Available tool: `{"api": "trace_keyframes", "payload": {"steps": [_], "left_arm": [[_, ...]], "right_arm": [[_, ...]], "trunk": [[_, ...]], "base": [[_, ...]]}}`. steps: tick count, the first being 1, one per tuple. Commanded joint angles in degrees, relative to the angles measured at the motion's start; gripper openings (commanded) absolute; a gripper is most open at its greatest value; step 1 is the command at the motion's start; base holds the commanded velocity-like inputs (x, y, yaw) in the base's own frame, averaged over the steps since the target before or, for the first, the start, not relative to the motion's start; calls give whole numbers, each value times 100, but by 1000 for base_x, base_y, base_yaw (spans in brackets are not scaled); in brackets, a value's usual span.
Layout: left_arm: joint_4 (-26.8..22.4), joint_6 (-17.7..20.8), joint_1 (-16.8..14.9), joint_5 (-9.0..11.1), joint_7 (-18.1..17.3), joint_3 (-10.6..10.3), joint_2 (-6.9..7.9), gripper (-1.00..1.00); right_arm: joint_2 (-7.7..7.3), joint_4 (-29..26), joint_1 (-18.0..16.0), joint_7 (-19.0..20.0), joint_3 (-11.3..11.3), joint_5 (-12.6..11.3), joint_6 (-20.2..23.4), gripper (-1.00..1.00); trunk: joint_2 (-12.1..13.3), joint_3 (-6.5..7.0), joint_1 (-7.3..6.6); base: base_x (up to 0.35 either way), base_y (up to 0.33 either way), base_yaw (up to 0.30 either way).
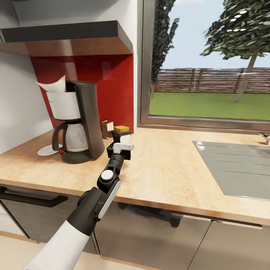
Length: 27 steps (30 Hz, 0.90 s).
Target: Set up a coffee station on the kitchen countertop: keep the coffee maker on the countertop, move the bottle of coffee from the kitchen shelf to the counter next to the coffee maker, place a paper coffee filter on top of the coffee maker, put the saucer next to the coffee maker with the coffee cup on the saucer, and place the electric kettle next to the coffee maker.
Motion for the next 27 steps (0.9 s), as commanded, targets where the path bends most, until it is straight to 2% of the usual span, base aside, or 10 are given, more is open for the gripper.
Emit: {"api": "trace_keyframes", "payload": {"steps": [1,27], "left_arm": [[-9,18,-6,56,47,-14,0,-100],[-15,18,-6,56,39,-14,3,-100]], "right_arm": [[1,23,-10,27,49,-52,-42,100],[1,26,-10,27,49,-52,-42,100]], "trunk": [[-3,-6,0],[-3,-6,0]], "base": [[24,0,0],[37,37,0]]}}
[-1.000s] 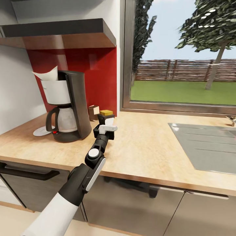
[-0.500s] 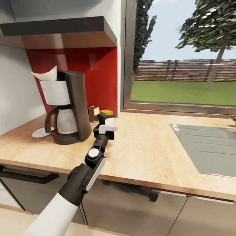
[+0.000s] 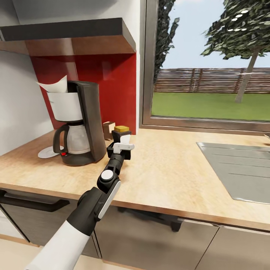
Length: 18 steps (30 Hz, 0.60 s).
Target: Set up a coffee station on the kitchen countertop: keep the coffee maker on the countertop, move the bottle of coffee from the kitchen shelf to the counter next to the coffee maker, place a paper coffee filter on top of the coffee maker, put the saucer next to the coffee maker with the coffee cup on the saucer, and place the electric kettle next to the coffee maker.
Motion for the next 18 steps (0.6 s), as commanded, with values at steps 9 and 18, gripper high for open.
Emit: {"api": "trace_keyframes", "payload": {"steps": [9,18], "left_arm": [[-6,18,-6,56,45,-14,2,-100],[-6,18,-6,56,45,-14,1,-100]], "right_arm": [[4,25,-10,27,50,-52,-42,100],[2,26,-10,27,50,-52,-42,100]], "trunk": [[-3,-11,0],[-3,-78,0]], "base": [[0,1,0],[0,0,0]]}}
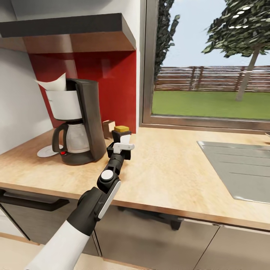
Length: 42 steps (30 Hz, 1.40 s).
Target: Set up a coffee station on the kitchen countertop: keep the coffee maker on the countertop, move the bottle of coffee from the kitchen shelf to the counter next to the coffee maker, place a paper coffee filter on top of the coffee maker, put the saucer next to the coffee maker with the coffee cup on the saucer, and place the electric kettle next to the coffee maker.
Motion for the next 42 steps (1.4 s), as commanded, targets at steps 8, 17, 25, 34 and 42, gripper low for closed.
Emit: {"api": "trace_keyframes", "payload": {"steps": [8,17,25,34,42], "left_arm": [[-7,20,-6,54,47,-14,1,-100],[-13,27,-6,54,47,-14,-1,-100],[-15,24,-6,54,47,-14,-1,-100],[-82,34,-6,54,38,-14,0,-100],[-86,40,-6,54,38,-14,-1,-100]], "right_arm": [[1,22,-10,27,49,-52,-42,100],[2,24,-10,27,49,-52,-42,100],[3,22,-10,27,49,-52,-42,100],[2,21,-10,27,49,-52,-42,100],[1,23,-10,27,49,-52,-42,100]], "trunk": [[-3,-76,-1],[-3,-156,-1],[-3,-226,-1],[-3,-264,-1],[-3,-295,-1]], "base": [[0,0,0],[0,0,0],[0,0,0],[0,0,0],[0,0,0]]}}
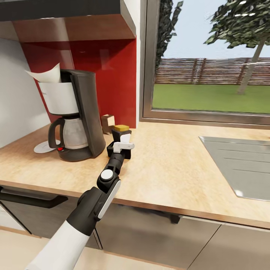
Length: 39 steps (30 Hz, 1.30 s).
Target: Set up a coffee station on the kitchen countertop: keep the coffee maker on the countertop, move the bottle of coffee from the kitchen shelf to the counter next to the coffee maker, place a paper coffee filter on top of the coffee maker, put the saucer next to the coffee maker with the coffee cup on the saucer, and place the electric kettle next to the coffee maker.
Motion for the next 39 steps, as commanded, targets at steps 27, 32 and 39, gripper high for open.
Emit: {"api": "trace_keyframes", "payload": {"steps": [27,32,39], "left_arm": [[-44,31,-6,55,47,-14,3,-100],[-50,31,-6,55,47,-14,3,-100],[-51,31,-6,55,47,-14,3,-100]], "right_arm": [[3,23,-9,27,50,-52,-38,100],[2,23,-9,27,50,-52,-35,100],[2,24,-9,27,50,-52,-36,100]], "trunk": [[-3,-71,0],[-3,-79,0],[-3,-87,0]], "base": [[0,0,11],[0,0,0],[0,0,8]]}}
